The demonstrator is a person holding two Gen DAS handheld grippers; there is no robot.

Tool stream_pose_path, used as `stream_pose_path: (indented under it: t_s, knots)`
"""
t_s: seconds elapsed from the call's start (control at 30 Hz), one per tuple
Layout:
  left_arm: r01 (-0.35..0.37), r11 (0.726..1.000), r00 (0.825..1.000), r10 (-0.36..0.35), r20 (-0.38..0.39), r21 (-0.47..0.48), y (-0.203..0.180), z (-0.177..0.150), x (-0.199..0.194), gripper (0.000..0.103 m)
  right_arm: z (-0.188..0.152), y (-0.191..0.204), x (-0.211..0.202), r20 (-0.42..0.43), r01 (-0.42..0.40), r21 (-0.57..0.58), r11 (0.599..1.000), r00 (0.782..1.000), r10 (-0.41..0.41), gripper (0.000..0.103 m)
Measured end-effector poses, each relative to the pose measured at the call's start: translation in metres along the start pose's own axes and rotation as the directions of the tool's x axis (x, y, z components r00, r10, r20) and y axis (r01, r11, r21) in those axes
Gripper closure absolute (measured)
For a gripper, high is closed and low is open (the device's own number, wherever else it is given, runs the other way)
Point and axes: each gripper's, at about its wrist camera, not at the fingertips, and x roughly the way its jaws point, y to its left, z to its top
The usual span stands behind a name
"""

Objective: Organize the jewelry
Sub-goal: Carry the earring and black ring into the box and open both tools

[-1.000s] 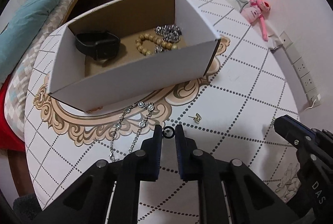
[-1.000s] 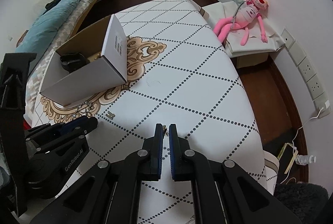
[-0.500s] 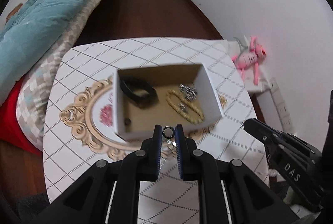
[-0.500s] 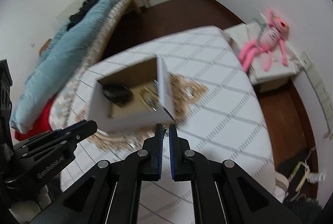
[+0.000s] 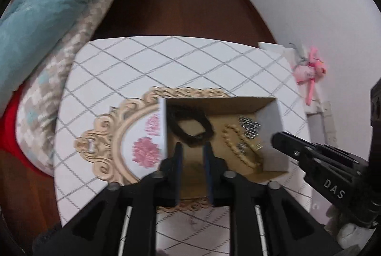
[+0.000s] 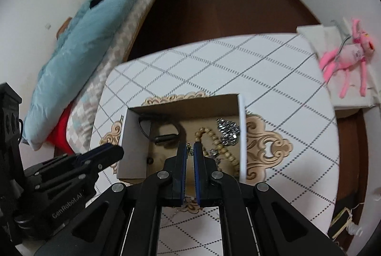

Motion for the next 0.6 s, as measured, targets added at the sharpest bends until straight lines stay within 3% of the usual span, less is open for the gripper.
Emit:
stream_pose_path:
  t_s: [0.03, 0.1, 0.13, 0.23, 0.27, 0.33, 0.43, 0.5, 0.6]
  knots:
    - [-0.005, 1.000, 1.000, 0.005, 0.007, 0.000, 0.002, 0.001, -0.001, 0.075, 0.002, 0.000, 0.003, -0.012, 0.010, 0.000, 1.000, 1.000, -0.010, 0.093]
    - [-0.041, 0.999, 0.999, 0.041, 0.021, 0.000, 0.005, 0.001, -0.004, 0.053, 0.003, -0.001, 0.005, -0.011, 0.030, -0.002, 1.000, 0.999, -0.030, 0.073]
    - [-0.060, 0.998, 0.998, 0.060, 0.030, 0.002, 0.007, 0.001, -0.005, 0.040, 0.003, -0.001, 0.006, -0.006, 0.041, -0.005, 0.999, 0.999, -0.041, 0.069]
    - [-0.120, 0.993, 0.992, 0.120, 0.041, 0.007, 0.011, -0.002, -0.004, 0.037, 0.001, -0.001, 0.003, 0.014, 0.108, -0.025, 0.994, 0.994, -0.108, 0.066]
    - [-0.133, 0.991, 0.990, 0.132, 0.042, 0.007, 0.013, -0.003, -0.003, 0.037, 0.001, -0.002, 0.002, 0.018, 0.118, -0.027, 0.993, 0.993, -0.117, 0.061]
    - [-0.150, 0.989, 0.988, 0.149, 0.051, 0.014, 0.014, -0.007, -0.001, 0.031, -0.002, -0.003, -0.001, 0.032, 0.185, -0.034, 0.982, 0.982, -0.184, 0.048]
    - [-0.165, 0.986, 0.984, 0.164, 0.066, 0.019, 0.014, -0.011, 0.001, 0.006, -0.006, -0.003, -0.006, 0.058, 0.267, -0.053, 0.962, 0.963, -0.264, 0.023]
    - [-0.173, 0.985, 0.983, 0.171, 0.071, 0.020, 0.013, -0.012, 0.002, 0.001, -0.007, -0.003, -0.008, 0.066, 0.301, -0.061, 0.952, 0.953, -0.297, 0.002]
    - [-0.179, 0.984, 0.981, 0.177, 0.081, 0.016, 0.013, -0.013, -0.001, 0.001, -0.010, 0.000, -0.012, 0.082, 0.346, -0.079, 0.935, 0.937, -0.340, 0.001]
